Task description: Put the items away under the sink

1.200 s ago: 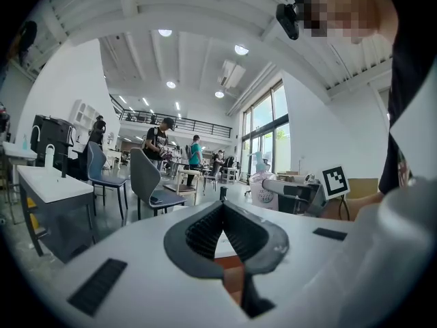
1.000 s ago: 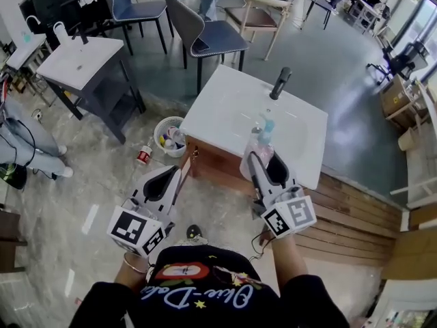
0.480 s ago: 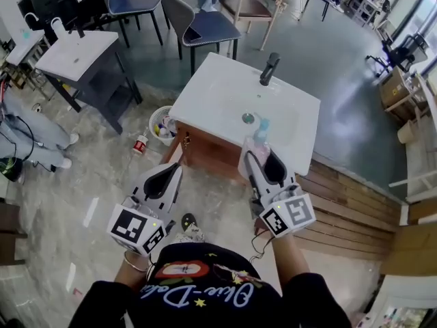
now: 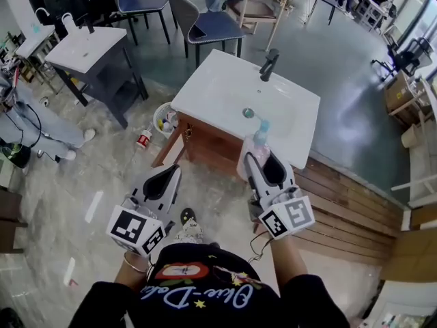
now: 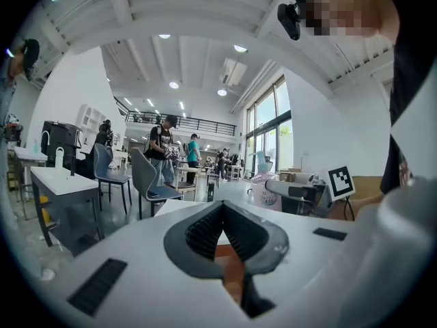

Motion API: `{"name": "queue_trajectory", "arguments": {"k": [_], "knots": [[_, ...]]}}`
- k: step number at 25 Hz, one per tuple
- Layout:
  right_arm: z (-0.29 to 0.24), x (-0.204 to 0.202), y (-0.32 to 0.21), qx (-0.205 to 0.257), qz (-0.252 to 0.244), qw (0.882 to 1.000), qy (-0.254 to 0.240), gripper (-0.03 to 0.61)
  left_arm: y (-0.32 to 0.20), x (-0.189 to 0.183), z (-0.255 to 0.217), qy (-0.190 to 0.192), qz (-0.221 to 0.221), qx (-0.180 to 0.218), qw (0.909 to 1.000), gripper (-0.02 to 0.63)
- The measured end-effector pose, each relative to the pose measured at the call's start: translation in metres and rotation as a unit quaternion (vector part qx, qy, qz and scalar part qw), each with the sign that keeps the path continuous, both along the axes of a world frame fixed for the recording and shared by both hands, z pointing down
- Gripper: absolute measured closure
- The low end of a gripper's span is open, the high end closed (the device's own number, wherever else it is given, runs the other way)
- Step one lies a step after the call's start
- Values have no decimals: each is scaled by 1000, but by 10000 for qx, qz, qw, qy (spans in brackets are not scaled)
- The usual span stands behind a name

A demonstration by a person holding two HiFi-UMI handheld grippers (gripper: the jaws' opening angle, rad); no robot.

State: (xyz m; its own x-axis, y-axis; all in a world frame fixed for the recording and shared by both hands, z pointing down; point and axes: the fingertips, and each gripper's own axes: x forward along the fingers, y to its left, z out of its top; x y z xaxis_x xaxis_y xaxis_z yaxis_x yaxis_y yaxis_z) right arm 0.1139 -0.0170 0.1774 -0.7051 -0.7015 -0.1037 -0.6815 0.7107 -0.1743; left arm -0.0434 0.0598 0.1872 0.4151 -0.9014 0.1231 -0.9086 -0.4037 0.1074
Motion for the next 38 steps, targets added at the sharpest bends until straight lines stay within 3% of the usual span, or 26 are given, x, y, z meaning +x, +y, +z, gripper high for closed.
{"name": "queue_trajectory", "arguments": {"k": [18,38], "knots": [[-2,30,64,49,23,10000,-35,394,51,37,-6,-98,175,69,9998,606],[9,8,79,-107,-115,9999,-23,394,64,21,3,-143,153,-101,9997,606]]}}
